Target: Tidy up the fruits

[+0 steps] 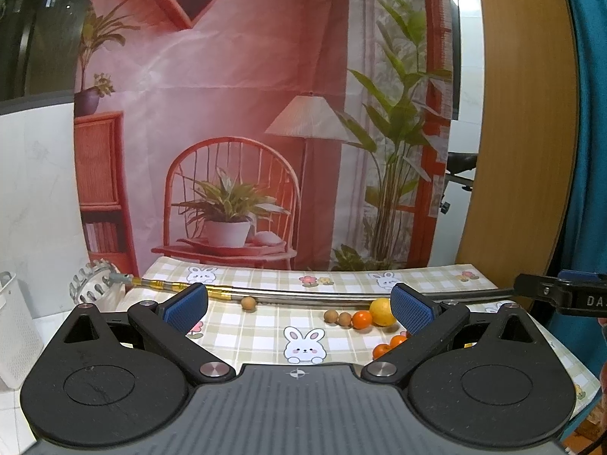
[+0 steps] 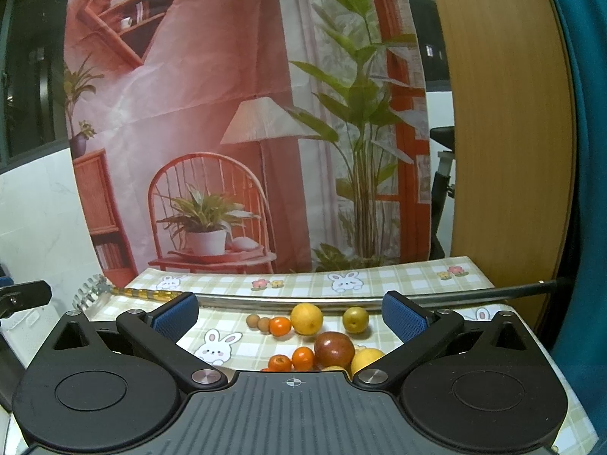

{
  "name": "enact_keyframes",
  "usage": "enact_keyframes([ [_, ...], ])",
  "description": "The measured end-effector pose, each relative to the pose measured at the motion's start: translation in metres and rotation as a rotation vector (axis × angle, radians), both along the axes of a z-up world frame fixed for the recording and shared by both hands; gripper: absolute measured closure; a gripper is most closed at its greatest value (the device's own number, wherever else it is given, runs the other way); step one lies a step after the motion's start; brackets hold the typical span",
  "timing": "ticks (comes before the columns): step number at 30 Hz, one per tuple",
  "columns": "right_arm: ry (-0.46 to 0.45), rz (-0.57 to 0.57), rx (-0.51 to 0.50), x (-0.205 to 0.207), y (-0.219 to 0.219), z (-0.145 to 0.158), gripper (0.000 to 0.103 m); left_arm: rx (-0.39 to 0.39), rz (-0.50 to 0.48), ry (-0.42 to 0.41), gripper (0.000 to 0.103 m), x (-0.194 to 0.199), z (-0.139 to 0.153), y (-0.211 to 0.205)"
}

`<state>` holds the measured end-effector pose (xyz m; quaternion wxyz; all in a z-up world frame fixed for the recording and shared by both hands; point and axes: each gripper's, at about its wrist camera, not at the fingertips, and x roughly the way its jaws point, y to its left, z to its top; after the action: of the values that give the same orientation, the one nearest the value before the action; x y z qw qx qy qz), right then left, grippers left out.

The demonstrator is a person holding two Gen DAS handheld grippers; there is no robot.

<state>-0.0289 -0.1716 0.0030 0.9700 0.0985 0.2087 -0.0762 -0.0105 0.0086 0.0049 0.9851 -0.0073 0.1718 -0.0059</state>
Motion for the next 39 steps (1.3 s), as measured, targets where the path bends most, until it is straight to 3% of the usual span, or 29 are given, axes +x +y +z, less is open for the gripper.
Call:
enact_keyframes([
  [4, 0.006, -0.02, -0.019, 0.009, -0.008, -0.005, 0.0, -0.009, 0.021, 0.033, 0.0, 0.009, -0.004, 0.008],
  [14, 0.051, -0.034, -0.037, 0.052, -0.04, -0.03, 0.0, -0.117, 0.115, 0.133, 0.0, 0.059, -0.026, 0.066],
  [19, 0.088, -0.035, -0.026, 0.08, -0.05, -0.05, 0.0, -0.116, 0.163, 0.179, 0.005, 0.095, -0.035, 0.082],
  [22, 0.104, -0.019, -0.007, 0.094, -0.053, -0.062, 0.0, -0.09, 0.138, 0.216, 0.015, 0.119, -0.045, 0.085],
  [27, 0.146, -0.003, -0.011, 0.114, -0.055, -0.084, 0.0, -0.066, 0.083, 0.244, 0.047, 0.155, -0.064, 0.087],
  [30, 0.165, -0.01, 0.01, 0.124, -0.059, -0.096, 0.001, -0.078, 0.08, 0.253, 0.058, 0.184, -0.078, 0.092],
  [32, 0.173, -0.016, 0.033, 0.131, -0.064, -0.102, 0.001, -0.071, 0.074, 0.27, 0.063, 0.205, -0.088, 0.093],
  [39, 0.197, -0.032, 0.061, 0.149, -0.078, -0.119, 0.001, -0.089, 0.047, 0.353, 0.064, 0.274, -0.128, 0.1],
])
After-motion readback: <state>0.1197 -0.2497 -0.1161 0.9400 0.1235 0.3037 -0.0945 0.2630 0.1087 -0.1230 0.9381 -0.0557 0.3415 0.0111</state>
